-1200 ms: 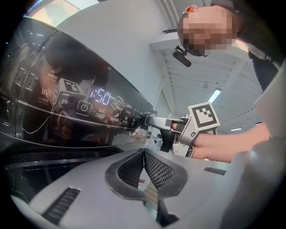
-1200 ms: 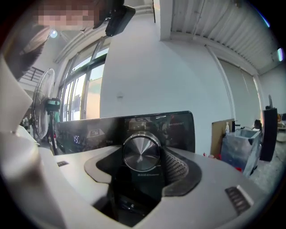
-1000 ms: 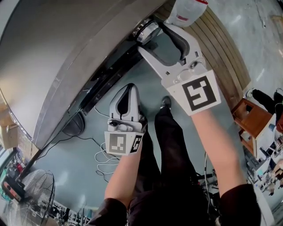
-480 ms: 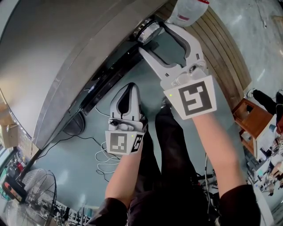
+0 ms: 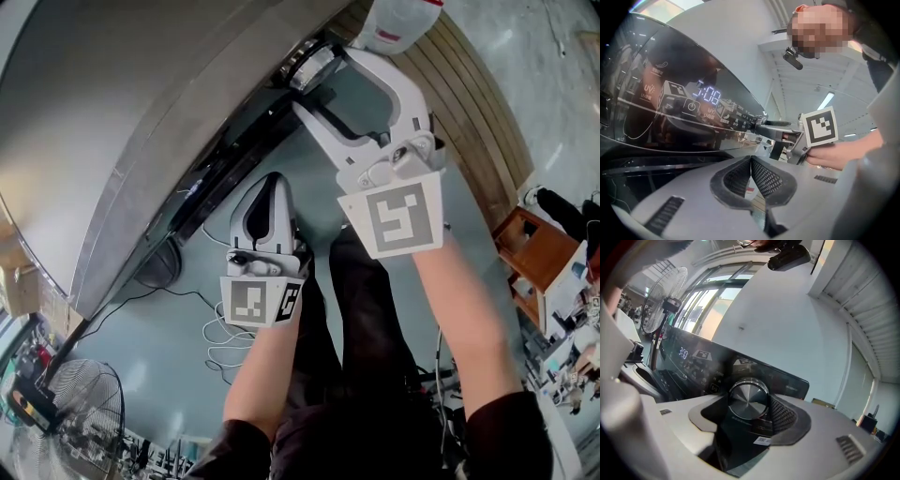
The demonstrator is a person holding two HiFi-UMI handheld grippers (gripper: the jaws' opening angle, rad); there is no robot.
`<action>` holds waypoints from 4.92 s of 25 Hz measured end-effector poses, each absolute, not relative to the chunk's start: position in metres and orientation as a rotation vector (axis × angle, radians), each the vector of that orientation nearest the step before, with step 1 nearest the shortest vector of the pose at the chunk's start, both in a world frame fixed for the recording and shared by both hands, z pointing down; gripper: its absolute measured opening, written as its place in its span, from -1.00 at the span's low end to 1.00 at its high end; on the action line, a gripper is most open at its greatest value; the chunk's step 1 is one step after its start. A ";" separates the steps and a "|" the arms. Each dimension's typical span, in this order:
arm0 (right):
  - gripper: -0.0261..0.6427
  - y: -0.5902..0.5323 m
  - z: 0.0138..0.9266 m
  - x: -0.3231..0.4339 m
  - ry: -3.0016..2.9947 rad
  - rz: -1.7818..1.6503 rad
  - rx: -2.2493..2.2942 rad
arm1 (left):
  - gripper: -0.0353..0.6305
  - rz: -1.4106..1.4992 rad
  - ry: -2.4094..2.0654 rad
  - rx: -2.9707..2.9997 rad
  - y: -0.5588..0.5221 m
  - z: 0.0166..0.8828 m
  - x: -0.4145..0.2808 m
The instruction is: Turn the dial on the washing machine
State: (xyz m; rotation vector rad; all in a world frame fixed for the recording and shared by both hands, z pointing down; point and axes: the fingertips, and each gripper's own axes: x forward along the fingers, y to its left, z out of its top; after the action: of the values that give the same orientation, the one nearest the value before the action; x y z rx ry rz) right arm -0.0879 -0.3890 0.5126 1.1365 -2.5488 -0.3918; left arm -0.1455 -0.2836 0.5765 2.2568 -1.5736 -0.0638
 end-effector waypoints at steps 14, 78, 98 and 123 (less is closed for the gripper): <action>-0.08 -0.387 0.514 -0.090 -2.345 -0.622 1.111 | -0.85 -0.060 -1.544 2.235 -0.279 0.583 -0.135; -0.85 -0.280 0.409 -0.008 -2.820 0.222 1.197 | -0.85 -0.048 -1.702 2.309 -0.260 0.424 -0.155; -0.85 -0.210 0.230 0.085 -2.873 0.152 1.238 | -0.85 -0.096 -1.747 2.333 -0.139 0.258 -0.200; -0.86 0.071 0.214 0.090 -2.814 0.175 1.373 | -0.85 -0.174 -1.790 2.406 0.127 0.229 -0.224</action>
State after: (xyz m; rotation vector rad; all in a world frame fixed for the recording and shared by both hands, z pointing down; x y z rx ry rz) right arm 0.0903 0.0711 0.2135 1.3733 -2.8135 0.1751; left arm -0.2240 0.1269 0.2289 2.4057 -1.7898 -0.1744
